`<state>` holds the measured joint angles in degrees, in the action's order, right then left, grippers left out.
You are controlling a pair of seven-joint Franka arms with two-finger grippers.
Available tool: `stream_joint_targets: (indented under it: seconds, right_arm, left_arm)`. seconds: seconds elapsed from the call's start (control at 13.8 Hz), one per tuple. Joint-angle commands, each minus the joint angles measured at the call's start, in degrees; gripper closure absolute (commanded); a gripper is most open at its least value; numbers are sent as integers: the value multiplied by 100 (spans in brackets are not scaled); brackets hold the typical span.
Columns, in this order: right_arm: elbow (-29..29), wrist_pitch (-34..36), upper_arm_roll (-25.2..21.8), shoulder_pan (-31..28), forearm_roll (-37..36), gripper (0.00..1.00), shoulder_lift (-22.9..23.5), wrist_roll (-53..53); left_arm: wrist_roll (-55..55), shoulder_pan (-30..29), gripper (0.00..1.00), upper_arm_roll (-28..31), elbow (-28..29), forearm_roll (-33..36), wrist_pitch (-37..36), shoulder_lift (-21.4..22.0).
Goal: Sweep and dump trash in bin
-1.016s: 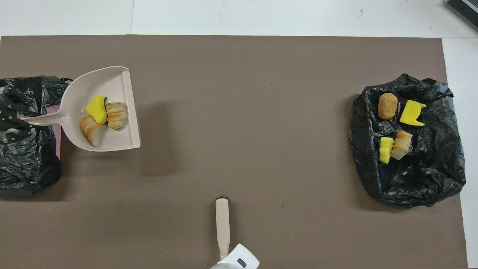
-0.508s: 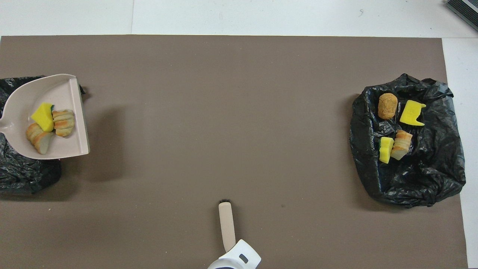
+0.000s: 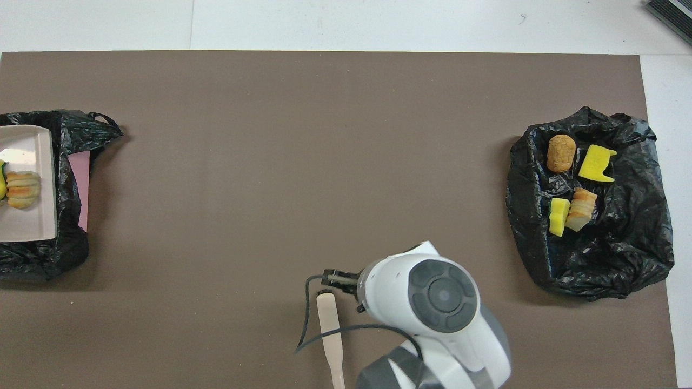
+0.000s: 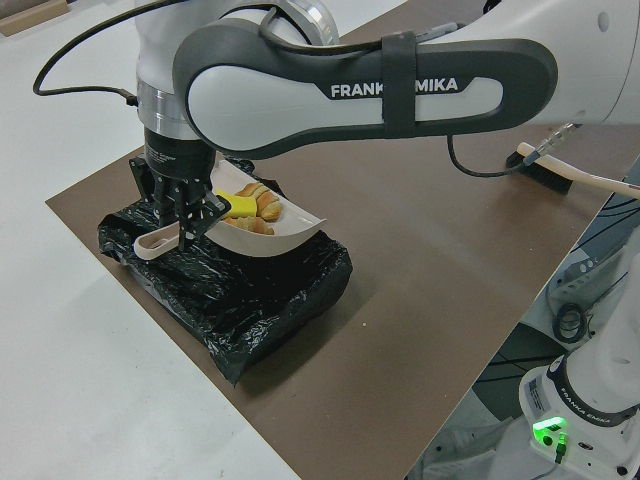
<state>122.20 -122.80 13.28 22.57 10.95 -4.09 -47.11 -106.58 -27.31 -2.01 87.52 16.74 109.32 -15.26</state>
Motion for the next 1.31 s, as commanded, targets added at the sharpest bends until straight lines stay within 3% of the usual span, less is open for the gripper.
stream_joint_targets:
  seconds: [0.0,0.22,0.51,0.8,0.94,1.23]
  right_arm:
    - [-564,81,87,-611,-679,0,259,279]
    - [-959,334,61,-1306,-787,0,189,1077]
    - [-1864,1457,17,-1860,-796,0,189,1792]
    - [-2839,2670,-80,-2238,-1031,0,136,2107]
    - [-3148,3199,-123,-2274,-1322,0,171,2573]
    - [-3466,3683,-879,-1932,-1384,0,250,2837]
  left_arm:
    - [206,164,100,-28,-183,1036,89,-65]
    - [471,339,100,-19,-121,1953,248,-38]
    - [1426,718,100,-28,677,3524,283,444]
    - [1851,859,100,-28,749,4423,195,638]
    - [1834,815,100,-28,697,4495,204,796]
    - [1860,955,100,-107,731,3980,-42,1148]
